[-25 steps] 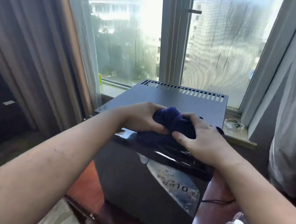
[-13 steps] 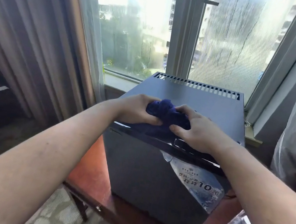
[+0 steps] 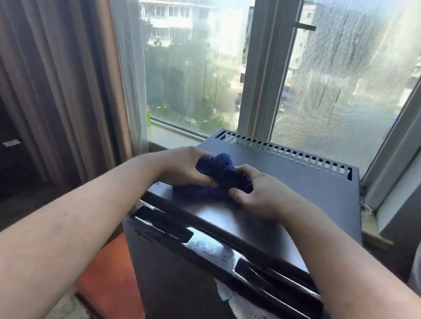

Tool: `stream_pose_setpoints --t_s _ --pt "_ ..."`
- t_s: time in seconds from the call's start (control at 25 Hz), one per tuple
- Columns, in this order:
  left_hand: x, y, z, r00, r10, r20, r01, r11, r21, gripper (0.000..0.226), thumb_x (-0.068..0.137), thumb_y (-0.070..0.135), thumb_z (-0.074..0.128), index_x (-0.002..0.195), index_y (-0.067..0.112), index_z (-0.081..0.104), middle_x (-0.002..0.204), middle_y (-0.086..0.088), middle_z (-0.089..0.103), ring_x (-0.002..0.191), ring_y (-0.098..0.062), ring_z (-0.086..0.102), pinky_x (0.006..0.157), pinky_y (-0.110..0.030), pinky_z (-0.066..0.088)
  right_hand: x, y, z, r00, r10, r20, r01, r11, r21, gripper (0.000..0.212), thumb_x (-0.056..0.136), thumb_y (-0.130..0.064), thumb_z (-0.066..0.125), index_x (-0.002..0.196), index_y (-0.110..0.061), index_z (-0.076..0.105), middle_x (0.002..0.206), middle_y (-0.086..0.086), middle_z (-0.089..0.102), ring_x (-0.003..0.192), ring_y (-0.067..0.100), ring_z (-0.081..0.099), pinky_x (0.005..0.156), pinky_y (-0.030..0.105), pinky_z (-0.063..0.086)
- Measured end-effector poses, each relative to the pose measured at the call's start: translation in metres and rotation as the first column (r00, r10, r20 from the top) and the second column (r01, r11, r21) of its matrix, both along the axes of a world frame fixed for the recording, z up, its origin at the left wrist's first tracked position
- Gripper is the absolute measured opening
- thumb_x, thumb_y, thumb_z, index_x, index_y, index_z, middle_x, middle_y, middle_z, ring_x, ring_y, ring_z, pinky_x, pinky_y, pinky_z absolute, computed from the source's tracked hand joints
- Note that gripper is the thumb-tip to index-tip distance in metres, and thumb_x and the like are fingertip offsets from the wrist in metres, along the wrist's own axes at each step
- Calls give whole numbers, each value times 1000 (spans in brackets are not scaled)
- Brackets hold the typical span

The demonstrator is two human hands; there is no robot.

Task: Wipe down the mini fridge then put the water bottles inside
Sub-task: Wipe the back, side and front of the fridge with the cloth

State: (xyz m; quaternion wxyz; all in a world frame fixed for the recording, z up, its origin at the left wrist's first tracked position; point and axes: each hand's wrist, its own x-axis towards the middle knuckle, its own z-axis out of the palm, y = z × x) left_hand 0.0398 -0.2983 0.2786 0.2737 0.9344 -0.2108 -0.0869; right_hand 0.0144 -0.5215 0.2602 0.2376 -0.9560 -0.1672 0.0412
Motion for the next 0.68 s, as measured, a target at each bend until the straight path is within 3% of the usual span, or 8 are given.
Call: stream_pose_setpoints --t_s 0.2,0.32,0.44,0.56,0.68 --pt "34 5 -8 1000 18 23 -17 999 -30 31 89 33 78 119 32 71 101 10 78 97 -10 72 94 -30 53 36 5 3 998 -17 -54 15 999 -28 59 97 -37 60 151 -30 39 140 8 63 128 29 58 112 39 42" --pt "60 8 -8 998 -42 38 44 999 -33 29 91 24 78 119 22 72 104 3 79 91 -9 71 91 -26 52 47 10 3 996 -67 -59 66 998 -18 58 97 -35 61 151 -29 40 143 7 61 129 28 58 114 39 41" --pt "86 12 -11 989 -132 64 135 990 -44 27 90 23 79 115 20 72 104 -1 79 90 -8 69 89 -26 52 49 20 3 987 -151 -51 152 988 15 56 99 -31 61 151 -27 42 144 6 60 129 25 58 113 34 39" --pt "111 17 -15 973 -219 77 224 973 -55 15 90 22 79 102 26 71 92 10 76 79 4 65 79 -19 51 44 36 2 959 -283 -30 284 958 40 52 99 -29 60 148 -24 44 145 8 58 130 26 56 110 30 38" --pt "122 21 -20 944 -307 117 316 947 -65 21 89 28 79 108 26 73 95 10 78 82 -1 68 80 -18 52 26 57 -1 904 -428 5 428 904 20 49 99 -31 59 146 -23 47 147 10 57 133 28 55 109 30 38"
